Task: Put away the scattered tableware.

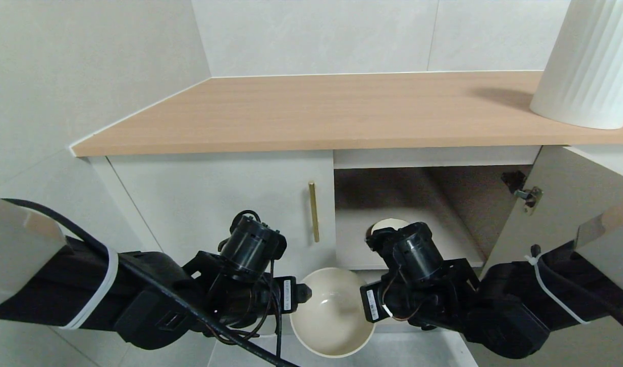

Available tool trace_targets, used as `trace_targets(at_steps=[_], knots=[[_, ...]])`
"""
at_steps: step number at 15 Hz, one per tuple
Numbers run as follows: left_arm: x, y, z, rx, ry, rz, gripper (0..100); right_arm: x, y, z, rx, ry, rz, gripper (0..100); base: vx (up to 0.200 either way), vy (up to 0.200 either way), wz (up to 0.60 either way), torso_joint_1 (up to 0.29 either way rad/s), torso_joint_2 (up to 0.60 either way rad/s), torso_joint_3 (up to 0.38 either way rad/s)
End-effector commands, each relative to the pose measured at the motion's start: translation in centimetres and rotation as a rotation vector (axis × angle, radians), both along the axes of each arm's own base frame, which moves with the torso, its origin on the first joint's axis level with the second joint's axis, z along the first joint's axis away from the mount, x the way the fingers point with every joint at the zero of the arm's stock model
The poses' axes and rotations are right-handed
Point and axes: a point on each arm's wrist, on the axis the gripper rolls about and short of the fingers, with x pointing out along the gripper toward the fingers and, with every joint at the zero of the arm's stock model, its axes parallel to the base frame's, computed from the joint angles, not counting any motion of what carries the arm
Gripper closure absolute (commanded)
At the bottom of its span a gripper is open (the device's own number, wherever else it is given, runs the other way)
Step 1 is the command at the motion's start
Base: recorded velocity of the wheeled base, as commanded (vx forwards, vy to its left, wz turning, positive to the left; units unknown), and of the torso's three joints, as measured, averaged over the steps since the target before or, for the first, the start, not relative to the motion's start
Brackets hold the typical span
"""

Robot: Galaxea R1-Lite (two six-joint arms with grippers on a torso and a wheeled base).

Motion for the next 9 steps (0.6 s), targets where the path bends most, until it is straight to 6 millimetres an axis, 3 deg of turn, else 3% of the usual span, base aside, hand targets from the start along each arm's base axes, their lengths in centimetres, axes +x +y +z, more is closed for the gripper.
trace_targets(at_steps=[1,4,9], knots=[[0.0,0.0,0.1,-0.005,-0.003,-0.001,0,0.0,-0.1,-0.8,-0.036,0.014,0.012,100,0.0,0.0,0.0,0.0,0.0,0.0],[0.0,0.0,0.2,-0.007,-0.006,-0.001,0,0.5,-0.7,-1.7,-0.134,0.048,-0.015,100,0.0,0.0,0.0,0.0,0.0,0.0],[0.0,0.0,0.5,-0.014,-0.016,0.001,0,3.9,-3.6,-1.2,-0.177,0.075,-0.172,100,0.0,0.0,0.0,0.0,0.0,0.0]])
